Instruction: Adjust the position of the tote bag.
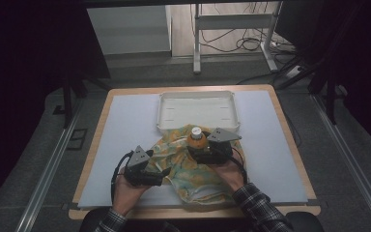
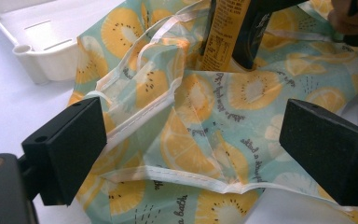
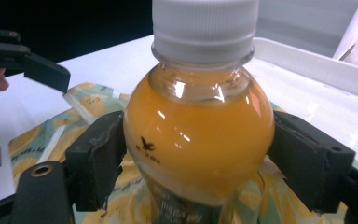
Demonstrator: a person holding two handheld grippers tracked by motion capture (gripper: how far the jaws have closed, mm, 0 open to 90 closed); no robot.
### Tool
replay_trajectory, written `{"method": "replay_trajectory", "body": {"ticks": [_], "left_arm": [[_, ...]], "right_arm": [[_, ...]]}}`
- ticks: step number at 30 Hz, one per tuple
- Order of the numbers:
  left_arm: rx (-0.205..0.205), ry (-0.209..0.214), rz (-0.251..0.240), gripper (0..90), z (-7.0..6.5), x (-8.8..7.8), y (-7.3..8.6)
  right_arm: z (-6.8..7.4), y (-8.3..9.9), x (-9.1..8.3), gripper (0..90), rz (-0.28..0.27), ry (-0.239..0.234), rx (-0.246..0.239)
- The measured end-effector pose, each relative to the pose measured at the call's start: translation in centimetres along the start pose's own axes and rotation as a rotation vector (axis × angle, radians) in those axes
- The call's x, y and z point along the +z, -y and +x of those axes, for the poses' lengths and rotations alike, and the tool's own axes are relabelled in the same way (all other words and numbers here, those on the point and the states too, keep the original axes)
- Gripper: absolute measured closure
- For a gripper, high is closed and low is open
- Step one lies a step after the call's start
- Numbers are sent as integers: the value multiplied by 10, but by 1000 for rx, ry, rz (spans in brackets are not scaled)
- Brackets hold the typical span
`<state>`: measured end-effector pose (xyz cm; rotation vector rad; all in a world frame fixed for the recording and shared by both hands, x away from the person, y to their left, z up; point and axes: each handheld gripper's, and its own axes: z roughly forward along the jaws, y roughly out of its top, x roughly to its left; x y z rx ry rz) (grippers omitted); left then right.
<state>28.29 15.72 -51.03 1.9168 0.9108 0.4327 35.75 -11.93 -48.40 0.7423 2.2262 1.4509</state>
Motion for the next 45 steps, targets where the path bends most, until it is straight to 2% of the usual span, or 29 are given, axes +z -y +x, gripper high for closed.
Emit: {"method": "replay_trajectory", "body": {"ticks": [6,9,12,16,22,28,31,45], "left_arm": [[3,2,2,72,0,1,0],[4,3,2,72,0,0,0],[2,6,4,72,0,1,1],[9,9,9,72,-1,2,1],[8,10,7,73,0,2,1],[12,10,7,73,0,2,1],[17,6,7,73,-1,2,1],[15,-1,4,74,-1,1,1]], "right_arm": [[4,1,10,234,-10,15,2],[6,1,11,287,-17,31,-2],[6,2,10,294,-15,34,9],[8,1,8,298,-8,60,13],[11,1,5,301,-22,77,8],[8,-18,-4,301,-60,74,18],[7,-26,-6,301,-62,71,16],[9,-34,-11,300,-59,79,-7]]}}
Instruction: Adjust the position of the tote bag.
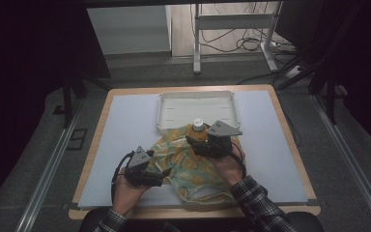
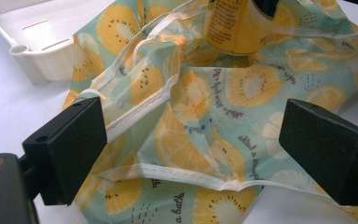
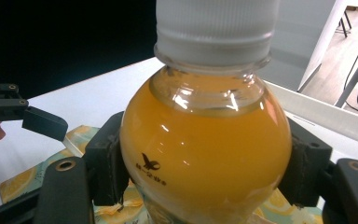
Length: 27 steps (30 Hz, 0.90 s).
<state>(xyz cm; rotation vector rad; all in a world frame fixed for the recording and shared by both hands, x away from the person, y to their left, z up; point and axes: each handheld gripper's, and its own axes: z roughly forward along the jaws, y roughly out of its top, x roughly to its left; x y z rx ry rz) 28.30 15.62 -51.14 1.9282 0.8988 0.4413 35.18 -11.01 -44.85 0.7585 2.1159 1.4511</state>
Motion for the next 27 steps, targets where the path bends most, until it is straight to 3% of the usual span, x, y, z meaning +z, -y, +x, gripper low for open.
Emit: {"method": "replay_trajectory", "body": {"ticks": [27], "left_arm": [[24,-10,16,72,1,1,1]], "right_arm": [[4,-21,-6,300,-14,-29,-18]]}}
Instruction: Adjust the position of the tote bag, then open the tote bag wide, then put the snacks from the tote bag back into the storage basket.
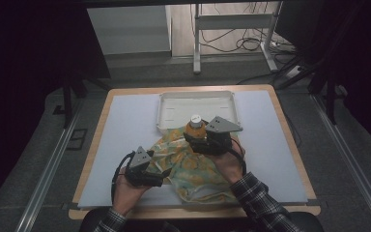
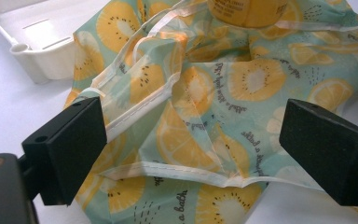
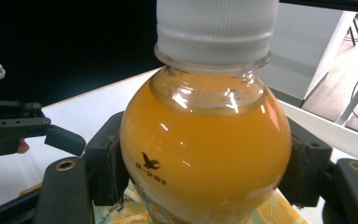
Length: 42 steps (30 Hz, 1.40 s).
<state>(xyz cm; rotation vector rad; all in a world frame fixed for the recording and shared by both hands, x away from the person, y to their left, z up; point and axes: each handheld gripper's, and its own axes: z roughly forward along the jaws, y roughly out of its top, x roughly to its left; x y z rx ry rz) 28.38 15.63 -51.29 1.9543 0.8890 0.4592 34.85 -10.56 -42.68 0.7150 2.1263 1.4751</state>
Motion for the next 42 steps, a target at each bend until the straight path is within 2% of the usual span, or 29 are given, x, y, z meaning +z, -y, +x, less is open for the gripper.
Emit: {"method": "replay_trajectory", "body": {"ticks": [18,22,42], "left_arm": [[-6,-9,-8,72,1,-1,0],[6,-15,-2,69,2,-2,0],[10,-18,-6,63,2,-3,0]], "right_arm": [[-3,-15,0,300,-11,-7,-15],[-2,-17,1,300,-10,-10,-20],[-6,-23,7,300,-10,-14,-8]]}}
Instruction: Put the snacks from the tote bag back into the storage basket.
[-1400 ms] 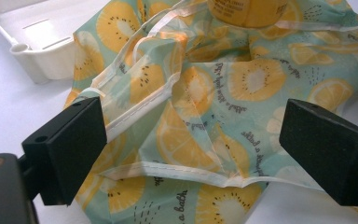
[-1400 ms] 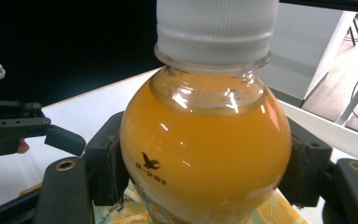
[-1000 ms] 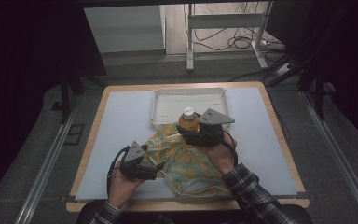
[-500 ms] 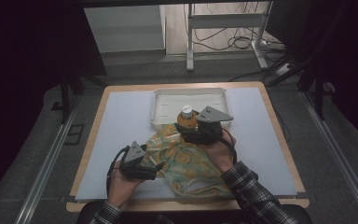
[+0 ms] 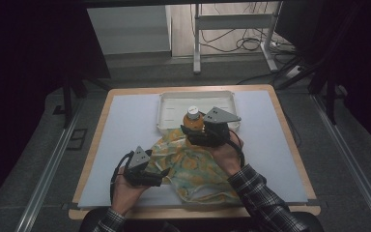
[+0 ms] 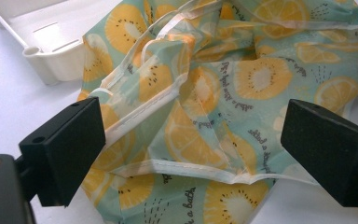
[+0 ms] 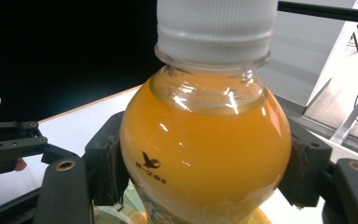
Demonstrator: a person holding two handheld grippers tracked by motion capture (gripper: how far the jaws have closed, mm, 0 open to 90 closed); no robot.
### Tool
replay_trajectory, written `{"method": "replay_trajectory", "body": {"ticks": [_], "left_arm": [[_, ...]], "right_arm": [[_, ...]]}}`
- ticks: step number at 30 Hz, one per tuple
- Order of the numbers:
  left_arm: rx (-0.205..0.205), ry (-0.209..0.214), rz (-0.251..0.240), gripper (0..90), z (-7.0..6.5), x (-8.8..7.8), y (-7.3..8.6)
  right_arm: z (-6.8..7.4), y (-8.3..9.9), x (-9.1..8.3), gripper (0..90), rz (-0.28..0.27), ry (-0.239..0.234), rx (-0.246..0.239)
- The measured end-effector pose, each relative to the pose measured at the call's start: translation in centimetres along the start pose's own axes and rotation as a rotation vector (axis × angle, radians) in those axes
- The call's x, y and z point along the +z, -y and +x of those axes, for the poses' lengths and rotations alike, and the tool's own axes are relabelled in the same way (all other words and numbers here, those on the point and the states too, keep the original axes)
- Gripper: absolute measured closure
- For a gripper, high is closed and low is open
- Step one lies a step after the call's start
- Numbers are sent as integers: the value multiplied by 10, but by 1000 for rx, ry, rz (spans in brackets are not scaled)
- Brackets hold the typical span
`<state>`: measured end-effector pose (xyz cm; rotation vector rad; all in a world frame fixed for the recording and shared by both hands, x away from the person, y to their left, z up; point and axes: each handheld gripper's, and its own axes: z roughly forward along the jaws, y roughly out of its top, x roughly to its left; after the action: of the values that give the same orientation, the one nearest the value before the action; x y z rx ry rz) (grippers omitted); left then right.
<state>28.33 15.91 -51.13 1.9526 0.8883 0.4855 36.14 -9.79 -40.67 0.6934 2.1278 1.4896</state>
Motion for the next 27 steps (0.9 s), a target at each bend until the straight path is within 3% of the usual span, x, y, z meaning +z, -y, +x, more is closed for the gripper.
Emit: {"method": "replay_trajectory", "body": {"ticks": [19,27], "left_arm": [[0,14,-2,52,3,-3,-1],[28,10,16,45,0,0,-1]], "right_arm": [[-8,-6,11,300,-7,20,0],[-13,-10,18,300,-12,27,12]]}}
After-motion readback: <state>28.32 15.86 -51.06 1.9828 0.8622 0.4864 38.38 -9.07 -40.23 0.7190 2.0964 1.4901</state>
